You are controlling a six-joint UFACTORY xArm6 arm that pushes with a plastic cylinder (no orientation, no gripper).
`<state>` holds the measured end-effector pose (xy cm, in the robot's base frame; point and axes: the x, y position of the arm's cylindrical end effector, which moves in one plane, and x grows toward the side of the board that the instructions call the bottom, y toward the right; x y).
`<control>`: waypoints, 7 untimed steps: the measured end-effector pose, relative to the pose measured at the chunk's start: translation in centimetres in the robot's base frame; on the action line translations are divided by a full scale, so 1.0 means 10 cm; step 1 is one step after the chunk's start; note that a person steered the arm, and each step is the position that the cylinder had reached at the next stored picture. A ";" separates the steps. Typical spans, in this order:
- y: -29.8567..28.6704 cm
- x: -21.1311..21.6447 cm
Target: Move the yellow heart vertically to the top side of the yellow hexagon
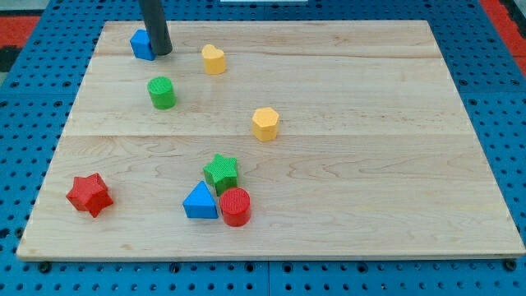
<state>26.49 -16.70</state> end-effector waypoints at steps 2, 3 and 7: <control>0.01 0.00; 0.07 0.03; 0.79 0.38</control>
<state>30.33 -8.78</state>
